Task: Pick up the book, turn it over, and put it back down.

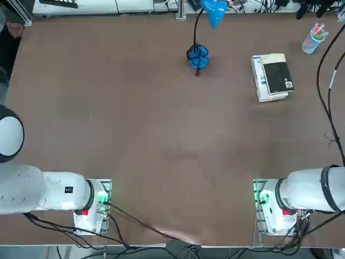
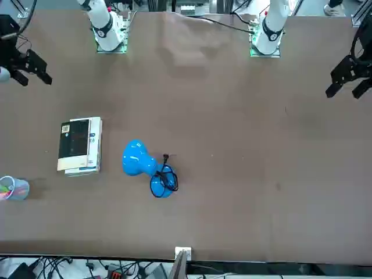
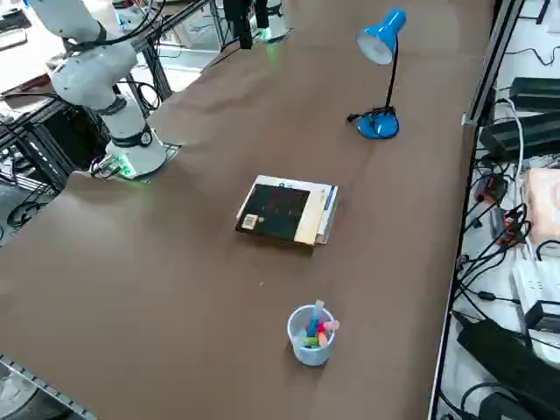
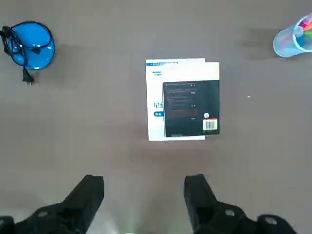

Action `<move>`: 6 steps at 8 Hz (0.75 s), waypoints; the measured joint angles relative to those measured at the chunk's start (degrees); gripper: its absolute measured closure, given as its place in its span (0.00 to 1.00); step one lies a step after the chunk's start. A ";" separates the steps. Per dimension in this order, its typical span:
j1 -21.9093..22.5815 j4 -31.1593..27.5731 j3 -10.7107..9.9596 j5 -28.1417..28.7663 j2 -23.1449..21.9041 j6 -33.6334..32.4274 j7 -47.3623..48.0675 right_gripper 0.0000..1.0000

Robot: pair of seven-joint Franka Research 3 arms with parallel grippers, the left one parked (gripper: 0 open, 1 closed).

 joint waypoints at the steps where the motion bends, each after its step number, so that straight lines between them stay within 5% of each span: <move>1: 0.01 0.02 0.00 0.00 0.00 -0.05 -0.09 0.00; 6: -0.15 1.61 -0.39 0.13 0.80 0.00 -0.09 0.00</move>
